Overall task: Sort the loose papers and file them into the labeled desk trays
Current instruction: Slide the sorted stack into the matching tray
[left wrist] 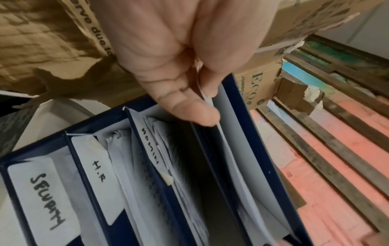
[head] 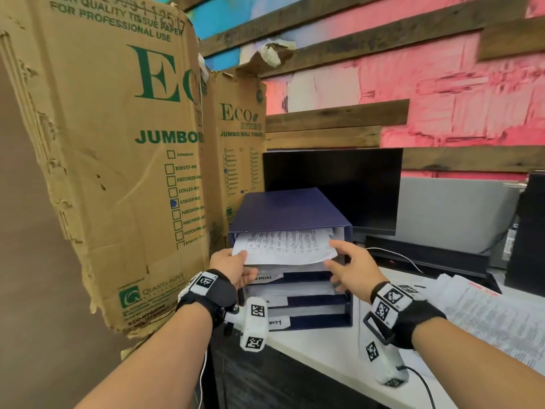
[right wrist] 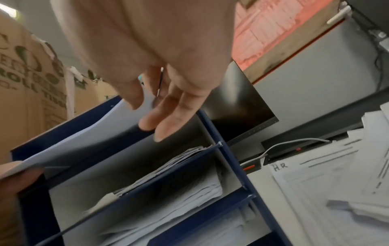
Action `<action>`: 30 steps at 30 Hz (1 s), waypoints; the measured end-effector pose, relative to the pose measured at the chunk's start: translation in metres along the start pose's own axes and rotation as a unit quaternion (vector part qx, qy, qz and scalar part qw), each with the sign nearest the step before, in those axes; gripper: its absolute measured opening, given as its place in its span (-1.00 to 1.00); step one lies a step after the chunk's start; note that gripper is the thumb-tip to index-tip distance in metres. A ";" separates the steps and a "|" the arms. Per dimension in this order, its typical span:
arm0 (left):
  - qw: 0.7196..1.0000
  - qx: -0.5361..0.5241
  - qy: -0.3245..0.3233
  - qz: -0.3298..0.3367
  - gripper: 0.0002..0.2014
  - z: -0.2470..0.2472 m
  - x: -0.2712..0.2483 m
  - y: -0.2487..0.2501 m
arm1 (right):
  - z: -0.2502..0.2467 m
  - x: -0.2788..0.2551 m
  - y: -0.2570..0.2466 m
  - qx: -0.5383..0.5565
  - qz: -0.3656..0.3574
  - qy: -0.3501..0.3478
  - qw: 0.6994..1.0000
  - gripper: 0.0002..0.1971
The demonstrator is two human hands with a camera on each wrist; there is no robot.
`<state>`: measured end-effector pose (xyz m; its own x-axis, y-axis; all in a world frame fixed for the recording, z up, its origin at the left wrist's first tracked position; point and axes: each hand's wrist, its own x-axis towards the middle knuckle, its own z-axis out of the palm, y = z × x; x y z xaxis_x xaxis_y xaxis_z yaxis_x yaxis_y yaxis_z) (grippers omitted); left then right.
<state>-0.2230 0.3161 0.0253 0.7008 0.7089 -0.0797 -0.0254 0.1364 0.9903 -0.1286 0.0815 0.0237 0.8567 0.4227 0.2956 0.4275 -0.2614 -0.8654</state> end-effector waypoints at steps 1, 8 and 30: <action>1.000 0.002 0.009 -0.002 -0.55 0.002 0.001 0.000 | 0.001 0.003 -0.001 -0.004 0.000 0.020 1.000 -0.57; 0.987 0.156 -0.029 0.024 -0.64 -0.004 -0.005 0.007 | 0.019 0.031 -0.014 -0.135 -0.057 0.110 0.983 -0.80; 0.931 0.354 -0.089 0.001 -0.56 0.030 -0.003 0.026 | 0.024 0.043 -0.032 -0.533 -0.001 -0.129 0.836 -0.28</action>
<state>-0.2040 0.2968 0.0544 0.8098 0.5742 -0.1208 0.4056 -0.3990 0.8224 -0.1122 0.1287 0.0550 0.8237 0.5613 0.0806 0.5611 -0.8273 0.0275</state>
